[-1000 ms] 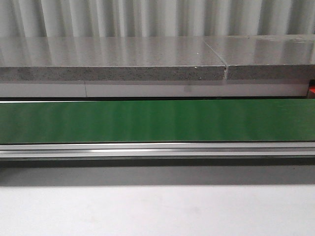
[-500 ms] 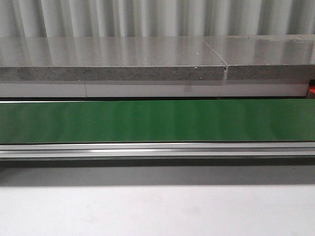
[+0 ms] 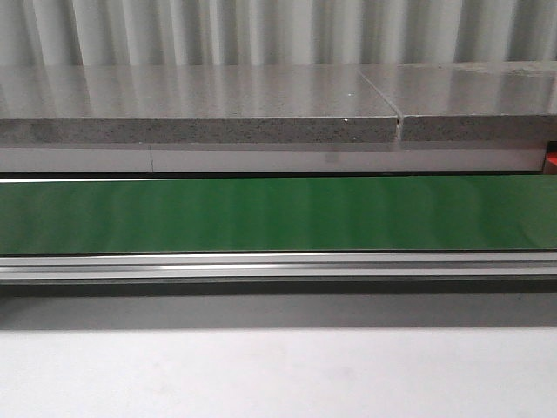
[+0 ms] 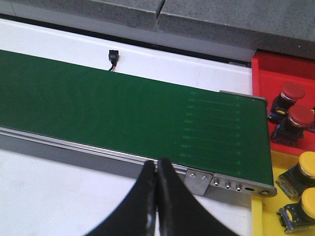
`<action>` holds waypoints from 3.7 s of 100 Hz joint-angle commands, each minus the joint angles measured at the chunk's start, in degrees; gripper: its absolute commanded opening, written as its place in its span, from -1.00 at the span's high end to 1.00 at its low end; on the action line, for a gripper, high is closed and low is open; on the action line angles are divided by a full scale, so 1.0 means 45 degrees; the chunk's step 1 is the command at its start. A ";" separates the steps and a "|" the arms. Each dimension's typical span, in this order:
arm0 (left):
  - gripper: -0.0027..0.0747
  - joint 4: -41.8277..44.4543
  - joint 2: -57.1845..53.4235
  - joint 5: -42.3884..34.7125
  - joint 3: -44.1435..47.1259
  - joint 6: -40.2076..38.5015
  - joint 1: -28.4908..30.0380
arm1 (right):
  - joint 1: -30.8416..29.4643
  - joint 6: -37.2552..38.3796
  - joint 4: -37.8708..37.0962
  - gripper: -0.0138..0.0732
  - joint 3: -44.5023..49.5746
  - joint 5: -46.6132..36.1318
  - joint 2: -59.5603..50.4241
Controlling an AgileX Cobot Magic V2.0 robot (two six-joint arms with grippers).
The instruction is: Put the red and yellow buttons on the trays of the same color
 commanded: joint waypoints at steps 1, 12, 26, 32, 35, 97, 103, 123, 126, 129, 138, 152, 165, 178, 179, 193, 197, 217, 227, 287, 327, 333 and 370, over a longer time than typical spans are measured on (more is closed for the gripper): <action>0.98 -0.0251 0.0081 -0.0927 -0.0314 -0.0006 -0.0086 | -0.0002 -0.0130 -0.0139 0.84 -0.0285 -0.0575 -0.0360; 0.98 -0.0251 0.0081 -0.0927 -0.0314 -0.0006 -0.0086 | -0.0002 -0.0130 -0.0139 0.84 -0.0285 -0.0544 -0.0528; 0.98 -0.0251 0.0104 -0.1178 -0.0314 -0.0006 -0.0086 | -0.0002 -0.0130 -0.0139 0.84 -0.0285 -0.0515 -0.0528; 0.98 -0.0273 0.0127 -0.1158 -0.0314 -0.0006 -0.0086 | -0.0002 -0.0130 -0.0139 0.84 -0.0285 -0.0515 -0.0528; 0.98 -0.0243 0.0161 -0.1158 -0.0314 -0.0006 -0.0086 | -0.0002 -0.0130 -0.0139 0.84 -0.0285 -0.0515 -0.0528; 0.07 0.4494 0.2847 0.0815 -0.1700 -0.5405 0.2003 | -0.0002 -0.0130 -0.0139 0.84 -0.0285 -0.0529 -0.0528; -0.25 0.4658 0.2998 0.0914 -0.1834 -0.5411 0.2434 | -0.0002 -0.0130 -0.0139 0.84 -0.0285 -0.0529 -0.0528; -0.43 0.4380 0.4098 0.1855 -0.2267 -0.6047 0.4166 | -0.0002 -0.0130 -0.0096 0.84 -0.0285 -0.0527 -0.0528; -0.42 0.4222 0.4311 0.1883 -0.2365 -0.6108 0.4279 | -0.0002 -0.0130 -0.0096 0.84 -0.0285 -0.0527 -0.0528; -0.42 0.4186 0.4541 0.1883 -0.2436 -0.6108 0.4400 | -0.0002 -0.0130 -0.0096 0.84 -0.0285 -0.0527 -0.0528; -0.42 0.4165 0.5435 0.1968 -0.2684 -0.6137 0.4919 | -0.0002 -0.0130 -0.0096 0.84 -0.0285 -0.0527 -0.0528; -0.42 0.2561 0.7116 0.1996 -0.3158 -0.6010 0.6706 | -0.0002 -0.0130 -0.0084 0.84 -0.0285 -0.0515 -0.0528; -0.42 0.1497 0.8403 0.1870 -0.3258 -0.5109 0.8056 | -0.0002 -0.0130 -0.0084 0.84 -0.0285 -0.0515 -0.0528; -0.42 0.1421 0.9579 0.2164 -0.3361 -0.5109 0.9212 | -0.0002 -0.0130 -0.0084 0.84 -0.0285 -0.0515 -0.0528; -0.42 0.1421 0.9706 0.2234 -0.3361 -0.5109 0.9281 | -0.0002 -0.0130 -0.0084 0.84 -0.0285 -0.0503 -0.0528; -0.42 0.0896 1.1026 0.2971 -0.3369 -0.5109 1.0591 | -0.0002 -0.0130 -0.0084 0.84 -0.0285 -0.0487 -0.0528; -0.42 0.0816 1.1365 0.3154 -0.3369 -0.5048 1.0858 | -0.0002 -0.0130 -0.0084 0.84 -0.0285 -0.0487 -0.0528; -0.42 0.0941 1.2811 0.2765 -0.3579 -0.5017 1.1382 | -0.0002 -0.0130 -0.0084 0.84 -0.0285 -0.0313 -0.0528; -0.42 0.1622 1.3489 0.2715 -0.3977 -0.5017 1.1389 | -0.0002 -0.0130 -0.0084 0.84 -0.0285 -0.0209 -0.0528; -0.33 0.1759 1.6674 0.2683 -0.6674 -0.5017 1.1389 | -0.0002 -0.0130 -0.0084 0.84 -0.0285 -0.0260 -0.0528; 0.63 0.1738 1.6443 0.2685 -0.6674 -0.4788 1.1389 | -0.0002 -0.0130 -0.0084 0.84 -0.0285 -0.0274 -0.0528; 0.63 0.1685 1.6198 0.2700 -0.6737 -0.4654 1.1389 | -0.0002 -0.0130 -0.0084 0.84 -0.0285 -0.0274 -0.0528; 0.63 0.1678 1.4879 0.4247 -0.9059 -0.3253 1.0267 | -0.0002 -0.0130 -0.0084 0.84 -0.0285 -0.0305 -0.0528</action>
